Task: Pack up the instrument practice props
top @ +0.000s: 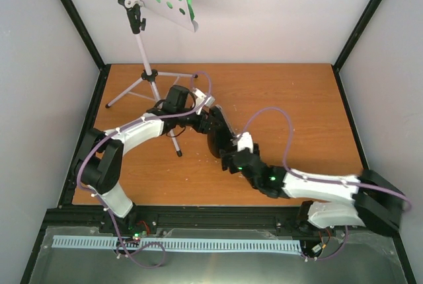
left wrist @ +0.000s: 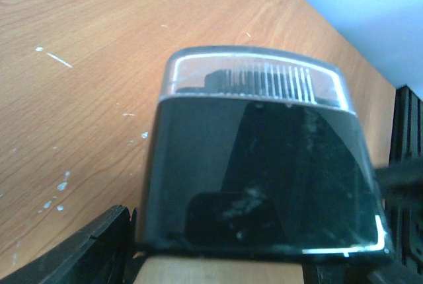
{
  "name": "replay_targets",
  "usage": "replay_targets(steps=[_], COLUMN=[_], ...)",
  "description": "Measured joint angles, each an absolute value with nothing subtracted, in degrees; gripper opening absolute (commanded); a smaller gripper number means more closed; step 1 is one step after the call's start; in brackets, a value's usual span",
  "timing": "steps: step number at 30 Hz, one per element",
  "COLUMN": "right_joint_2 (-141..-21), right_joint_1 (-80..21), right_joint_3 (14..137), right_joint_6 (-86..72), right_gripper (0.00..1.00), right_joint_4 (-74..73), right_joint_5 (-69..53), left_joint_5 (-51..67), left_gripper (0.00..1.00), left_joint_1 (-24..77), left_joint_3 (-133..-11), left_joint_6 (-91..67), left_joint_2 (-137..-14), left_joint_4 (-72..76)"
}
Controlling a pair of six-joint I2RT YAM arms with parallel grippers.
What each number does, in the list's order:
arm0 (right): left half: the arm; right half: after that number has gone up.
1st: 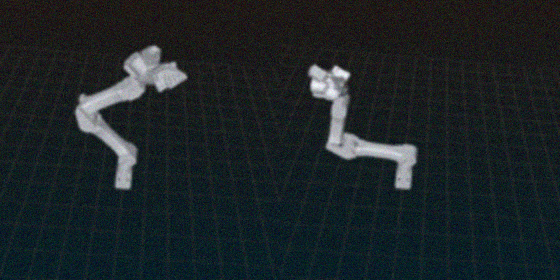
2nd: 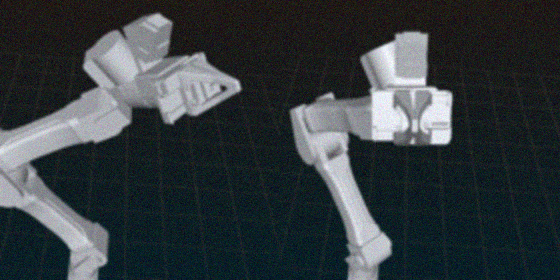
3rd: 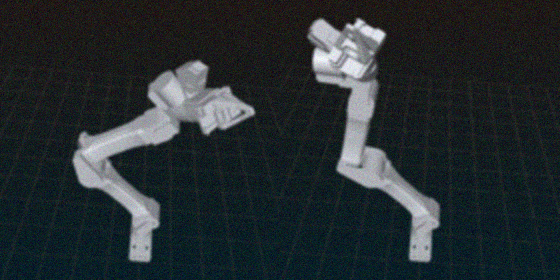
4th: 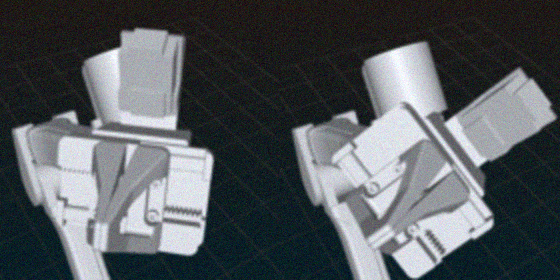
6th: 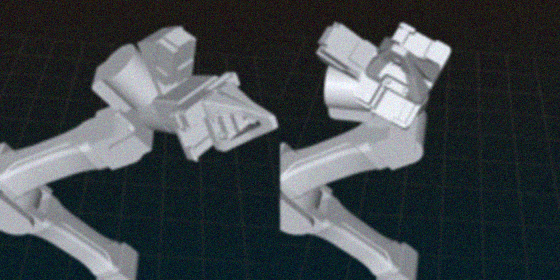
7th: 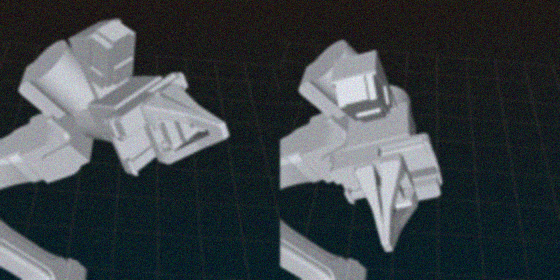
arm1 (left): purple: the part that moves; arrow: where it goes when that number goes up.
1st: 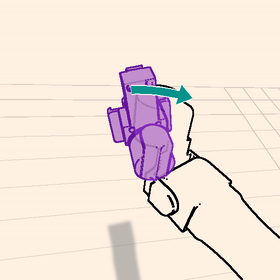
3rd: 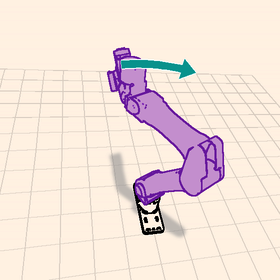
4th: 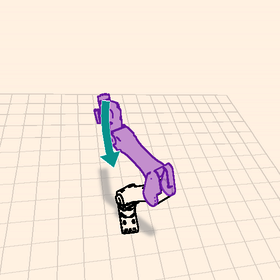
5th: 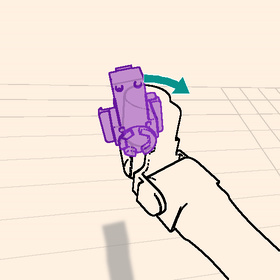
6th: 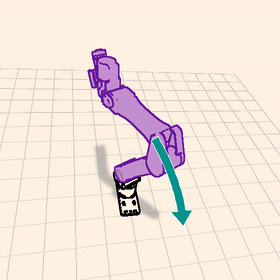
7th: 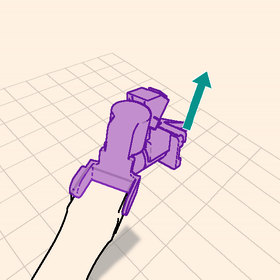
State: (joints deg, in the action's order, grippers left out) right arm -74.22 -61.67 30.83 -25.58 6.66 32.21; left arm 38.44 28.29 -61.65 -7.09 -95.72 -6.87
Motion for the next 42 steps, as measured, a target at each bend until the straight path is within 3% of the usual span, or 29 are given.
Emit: replay_targets(steps=[7, 15, 19, 23, 30, 35, 42], right_joint_2=[-46.7, -32.4, -31.9, -32.2, -38.6, -49.9, -60.5], right_joint_1=[-49.1, -39.2, -38.7, -38.6, -36.4, -33.8, -33.3], right_joint_3=[23.3, 23.7, 23.7, 23.8, 28.3, 33.1, 36.2], right_joint_6=[-20.9, -17.5, -16.6, -15.4, -12.5, -9.7, -6.1], right_gripper=[1.0, 1.0, 1.0, 1.0, 1.0, 1.0, 1.0], right_joint_4=[4.8, 1.0, 0.6, 0.2, 0.7, 2.5, 1.7], right_joint_5=[20.5, -1.1, -7.4, -11.4, -19.2, -26.9, -35.2], left_joint_5=[37.2, 34.7, 33.7, 32.7, 33.3, 31.6, 27.4], left_gripper=[0.4, 0.75, 0.92, 0.99, 1.0, 0.99, 1.0], left_joint_1=[35.2, 42.4, 43.3, 43.4, 40.1, 27.5, 21.2], left_joint_3=[-61.6, -59.2, -59.2, -58.0, -54.0, -47.4, -45.0], left_joint_6=[2.2, 10.3, 10.9, 10.0, 7.8, 3.4, -0.7], left_joint_2=[-94.3, -90.9, -90.7, -87.7, -71.2, -59.5, -57.0], left_joint_4=[-10.2, -12.9, -14.3, -14.9, -14.6, -12.8, -13.6])
